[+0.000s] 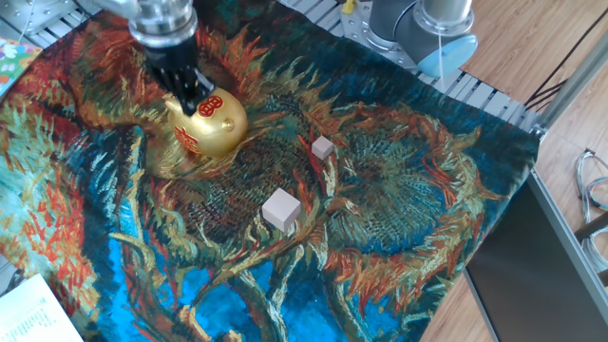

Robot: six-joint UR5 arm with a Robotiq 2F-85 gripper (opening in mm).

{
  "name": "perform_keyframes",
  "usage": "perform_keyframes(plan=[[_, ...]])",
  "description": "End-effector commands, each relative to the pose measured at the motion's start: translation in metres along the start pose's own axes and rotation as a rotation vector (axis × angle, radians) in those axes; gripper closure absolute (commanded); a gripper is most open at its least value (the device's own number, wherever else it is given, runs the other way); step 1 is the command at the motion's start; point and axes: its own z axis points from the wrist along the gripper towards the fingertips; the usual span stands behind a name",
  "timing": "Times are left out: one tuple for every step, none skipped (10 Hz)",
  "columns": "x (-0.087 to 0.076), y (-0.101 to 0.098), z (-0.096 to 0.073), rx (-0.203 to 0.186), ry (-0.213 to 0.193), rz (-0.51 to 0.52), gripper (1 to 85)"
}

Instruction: Drop coins into a piggy bank

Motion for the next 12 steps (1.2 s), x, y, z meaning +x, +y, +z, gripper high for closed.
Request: perform_keyframes(plan=[[-0.01,0.005,0.004,0.019,0.005,-0.029,84.3],[-0.009,0.002,0.004,0.028,0.008,-0.035,84.3],[-0.013,0.003,0.004,0.024,-0.008,-0.044,84.3],[-0.018,0.005,0.007,0.019,-0.015,-0.038,84.3],[-0.038,0.014,0.015,-0.007,-0.019,-0.019,84.3],[-0.069,0.024,0.03,-0.022,-0.031,-0.009,84.3],[-0.085,0.029,0.04,-0.023,-0.029,0.009,84.3],[-0.084,0.028,0.04,-0.017,-0.025,0.017,84.3],[-0.083,0.024,0.04,-0.003,-0.025,0.016,84.3],[-0.086,0.021,0.04,0.01,-0.034,0.019,84.3],[-0.085,0.019,0.039,0.013,-0.043,0.014,84.3],[-0.096,0.021,0.048,0.007,-0.04,0.007,84.3]])
